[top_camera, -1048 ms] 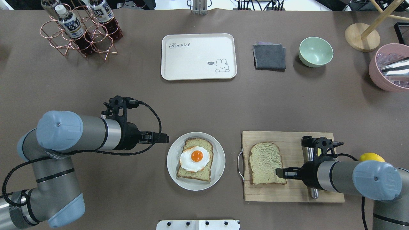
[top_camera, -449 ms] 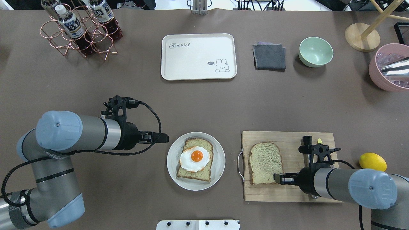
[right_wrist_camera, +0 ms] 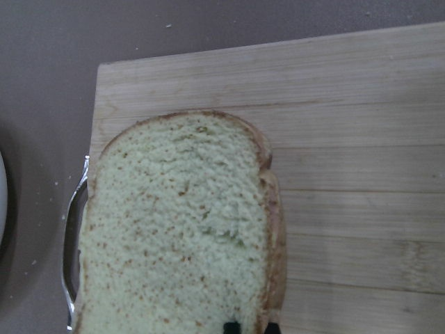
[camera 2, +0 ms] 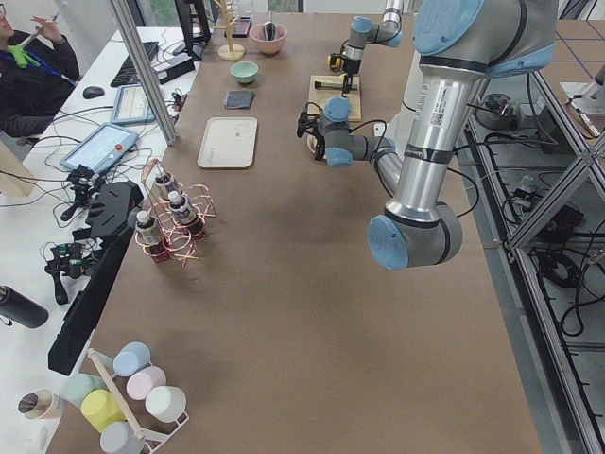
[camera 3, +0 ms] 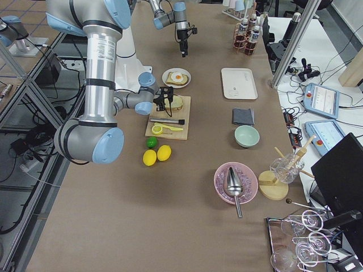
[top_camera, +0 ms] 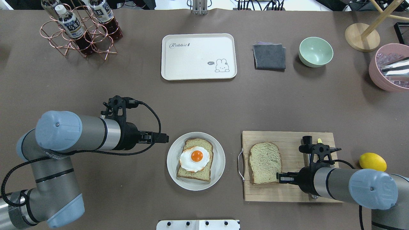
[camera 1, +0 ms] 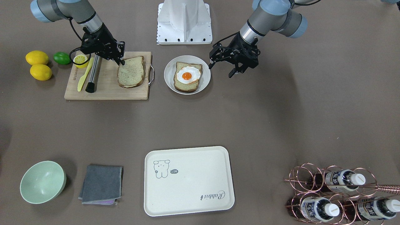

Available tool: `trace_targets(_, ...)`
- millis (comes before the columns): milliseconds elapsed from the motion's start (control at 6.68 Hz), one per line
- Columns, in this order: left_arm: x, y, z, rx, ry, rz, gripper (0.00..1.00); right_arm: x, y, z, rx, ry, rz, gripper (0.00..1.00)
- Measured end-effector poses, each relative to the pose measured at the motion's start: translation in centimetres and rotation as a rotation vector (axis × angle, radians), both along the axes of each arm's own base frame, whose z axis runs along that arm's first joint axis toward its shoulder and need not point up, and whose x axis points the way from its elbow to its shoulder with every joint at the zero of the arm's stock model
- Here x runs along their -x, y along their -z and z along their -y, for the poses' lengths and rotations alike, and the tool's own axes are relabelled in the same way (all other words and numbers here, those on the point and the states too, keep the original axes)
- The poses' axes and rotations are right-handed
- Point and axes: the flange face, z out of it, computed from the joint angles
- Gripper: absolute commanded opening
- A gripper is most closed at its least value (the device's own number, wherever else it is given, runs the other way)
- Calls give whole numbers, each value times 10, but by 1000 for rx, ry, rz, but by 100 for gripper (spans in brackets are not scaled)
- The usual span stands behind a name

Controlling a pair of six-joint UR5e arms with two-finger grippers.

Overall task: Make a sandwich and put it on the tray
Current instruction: 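Lower the right gripper and grasp the plain bread slice on the cutting board, then lift the bread slice with the right gripper and lay it over the egg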

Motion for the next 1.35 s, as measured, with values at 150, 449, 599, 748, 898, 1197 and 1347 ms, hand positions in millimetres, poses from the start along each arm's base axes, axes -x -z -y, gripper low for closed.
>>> trace_targets(150,0,1,0,-1,0,-1,99,-7,10,4,-2,-10,20,0)
trace_targets(449,1,1,0,-1,-2,-4,99,-19,30,13,-8,-29,60,0)
trace_targets(599,3,1,0,-1,-3,-6,99,-23,40,16,-11,-32,83,0)
trace_targets(748,6,2,-1,-4,-3,-11,99,-29,57,17,-15,-30,117,0)
trace_targets(898,10,3,-1,-7,-3,-14,99,-33,74,18,-23,-29,155,0)
trace_targets(1197,23,-7,-1,5,-27,-5,99,-10,110,27,-38,-42,228,0)
trace_targets(1347,33,-14,4,13,-31,2,99,10,125,30,-16,-60,251,0)
